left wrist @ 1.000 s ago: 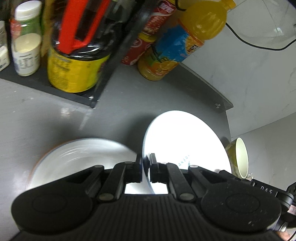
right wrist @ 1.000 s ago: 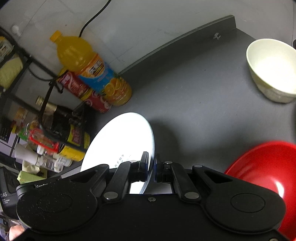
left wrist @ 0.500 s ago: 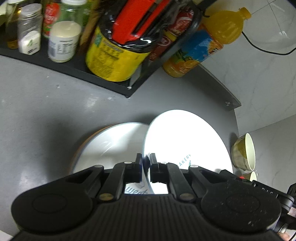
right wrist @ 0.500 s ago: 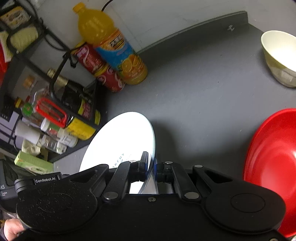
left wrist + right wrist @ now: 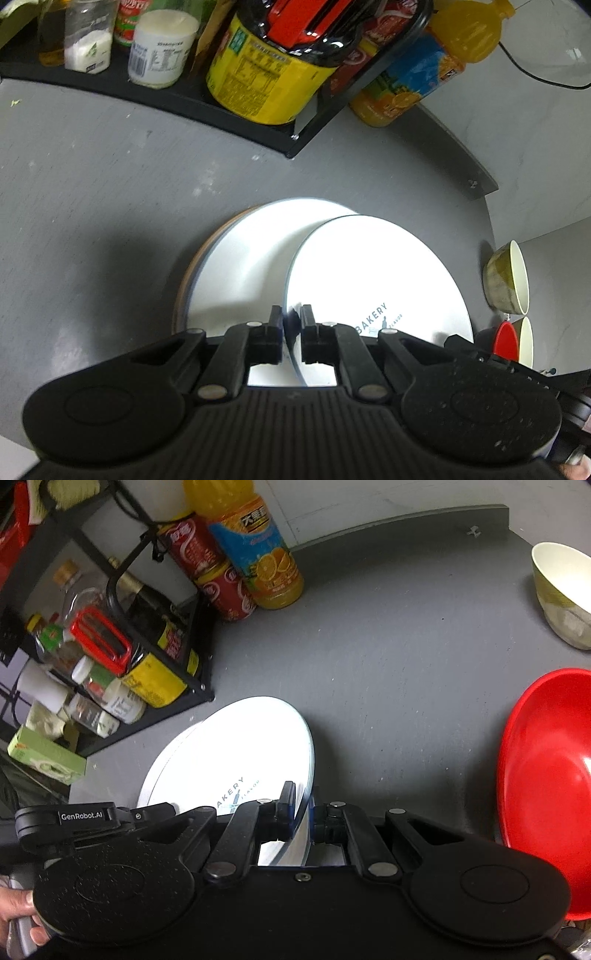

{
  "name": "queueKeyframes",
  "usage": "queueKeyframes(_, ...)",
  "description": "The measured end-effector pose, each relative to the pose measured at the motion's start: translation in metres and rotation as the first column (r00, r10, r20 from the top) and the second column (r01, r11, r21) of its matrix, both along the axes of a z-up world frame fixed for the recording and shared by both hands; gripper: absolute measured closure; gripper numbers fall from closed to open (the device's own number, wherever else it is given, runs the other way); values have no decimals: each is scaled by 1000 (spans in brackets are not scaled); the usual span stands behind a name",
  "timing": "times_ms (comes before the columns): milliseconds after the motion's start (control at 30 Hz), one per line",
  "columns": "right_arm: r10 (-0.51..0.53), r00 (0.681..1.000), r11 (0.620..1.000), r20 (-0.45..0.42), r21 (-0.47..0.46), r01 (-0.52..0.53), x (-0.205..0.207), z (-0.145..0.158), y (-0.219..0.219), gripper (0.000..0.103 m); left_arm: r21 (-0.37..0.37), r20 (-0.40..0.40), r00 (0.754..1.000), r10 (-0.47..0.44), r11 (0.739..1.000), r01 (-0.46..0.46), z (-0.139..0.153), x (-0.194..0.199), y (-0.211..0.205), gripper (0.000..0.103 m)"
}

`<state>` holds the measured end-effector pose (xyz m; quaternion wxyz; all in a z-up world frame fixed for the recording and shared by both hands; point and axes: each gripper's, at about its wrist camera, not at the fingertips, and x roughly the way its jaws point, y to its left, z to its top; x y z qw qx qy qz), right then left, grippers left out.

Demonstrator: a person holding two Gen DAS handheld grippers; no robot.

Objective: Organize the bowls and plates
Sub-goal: 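Lift the 'BAKERY' plate with both grippers and carry it over the plate stack, then lower the 'BAKERY' plate onto the stack and open both grippers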

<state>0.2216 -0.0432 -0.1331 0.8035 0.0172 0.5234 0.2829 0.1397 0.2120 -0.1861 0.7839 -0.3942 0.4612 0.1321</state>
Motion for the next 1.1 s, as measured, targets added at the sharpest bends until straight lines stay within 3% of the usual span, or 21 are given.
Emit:
queueKeyframes(367, 53, 998, 998, -20, -29, -54, -11, -12, 11, 95, 21, -52, 999, -9, 1000, 10, -9, -6, 6, 95)
queueKeyframes(667, 75, 997, 996, -25, -44, -76, -12, -18, 20, 96, 100, -102, 994, -36, 994, 46, -1, -4, 5, 95)
queueKeyframes(833, 71, 996, 997, -47, -36, -73, -10, -24, 20, 96, 94, -122, 992, -38, 994, 50, 7, -8, 12, 94)
queueKeyframes(1100, 72, 995, 996, -67, -46, -76, -11, -32, 27, 93, 86, -85, 996, -28, 996, 35, 17, -18, 20, 90)
